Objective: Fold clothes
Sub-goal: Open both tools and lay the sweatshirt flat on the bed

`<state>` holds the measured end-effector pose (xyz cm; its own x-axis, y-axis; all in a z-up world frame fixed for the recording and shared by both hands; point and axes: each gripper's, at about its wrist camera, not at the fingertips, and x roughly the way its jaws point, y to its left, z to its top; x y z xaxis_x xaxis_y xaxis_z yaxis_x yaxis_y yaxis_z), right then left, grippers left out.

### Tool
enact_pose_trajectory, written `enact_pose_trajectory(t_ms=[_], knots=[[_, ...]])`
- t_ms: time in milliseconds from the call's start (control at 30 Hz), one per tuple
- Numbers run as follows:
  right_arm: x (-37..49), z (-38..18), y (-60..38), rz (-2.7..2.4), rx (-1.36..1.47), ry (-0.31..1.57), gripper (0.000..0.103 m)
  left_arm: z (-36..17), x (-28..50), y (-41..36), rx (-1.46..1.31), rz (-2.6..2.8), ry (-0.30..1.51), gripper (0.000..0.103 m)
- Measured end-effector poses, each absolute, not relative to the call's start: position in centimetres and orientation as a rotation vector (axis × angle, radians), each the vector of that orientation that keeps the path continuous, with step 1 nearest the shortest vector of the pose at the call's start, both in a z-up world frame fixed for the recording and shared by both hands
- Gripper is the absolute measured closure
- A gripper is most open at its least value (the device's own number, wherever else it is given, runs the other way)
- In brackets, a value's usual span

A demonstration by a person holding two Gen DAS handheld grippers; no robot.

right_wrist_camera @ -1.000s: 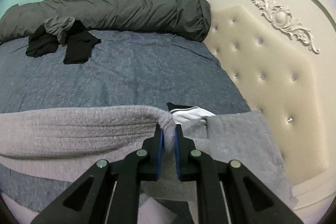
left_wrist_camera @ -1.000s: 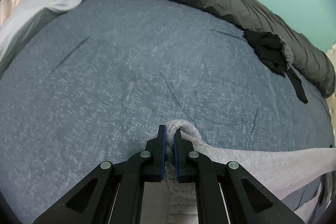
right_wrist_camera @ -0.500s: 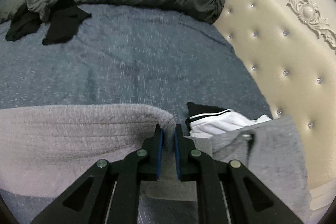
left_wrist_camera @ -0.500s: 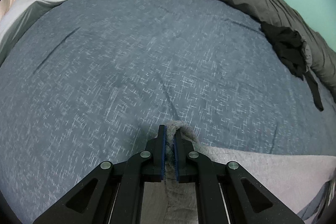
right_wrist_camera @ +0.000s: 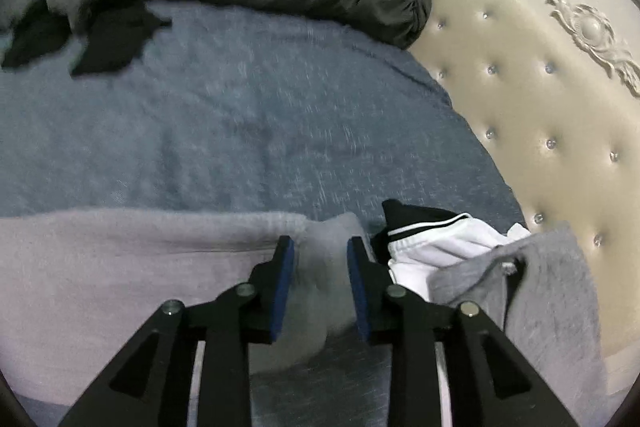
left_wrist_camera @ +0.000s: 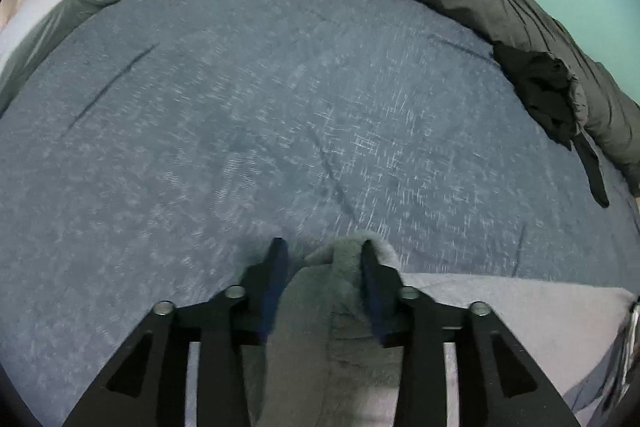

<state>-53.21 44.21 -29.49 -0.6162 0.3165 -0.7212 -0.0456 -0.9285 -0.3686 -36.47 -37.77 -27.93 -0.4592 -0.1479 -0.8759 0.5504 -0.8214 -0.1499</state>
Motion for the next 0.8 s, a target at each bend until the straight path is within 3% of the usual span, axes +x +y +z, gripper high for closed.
enact_pose_trajectory(t_ms=[100, 200, 533, 700, 800], knots=[[-51.0, -27.5, 43.3, 2.692, -1.222, -0.427, 0.075, -26.6, -34.4, -38.1, 1.294, -2.311, 0.614, 0.045], [-48.4, -25.9, 42.0, 2.776, -1.227, -0.376, 0.073, -25.0, -32.2, -38.6, 1.226, -2.319, 0.663, 0.045], [-37.4, -24.1, 38.3, 2.97, -1.368, -0.212, 0.072, -25.6, -25.6, -35.6, 1.446, -2.455, 0.635, 0.044], [-32.5, -25.7, 38.3, 2.986, -1.517, -0.098, 0.054, -27.8, -21.3, -33.4, 1.552, -2.48, 0.661, 0.042], [-29.4, -27.0, 38.9, 2.981, -1.588, -0.07, 0.053, -28.6, -18.6, -32.9, 1.563, -2.484, 0.7, 0.041]])
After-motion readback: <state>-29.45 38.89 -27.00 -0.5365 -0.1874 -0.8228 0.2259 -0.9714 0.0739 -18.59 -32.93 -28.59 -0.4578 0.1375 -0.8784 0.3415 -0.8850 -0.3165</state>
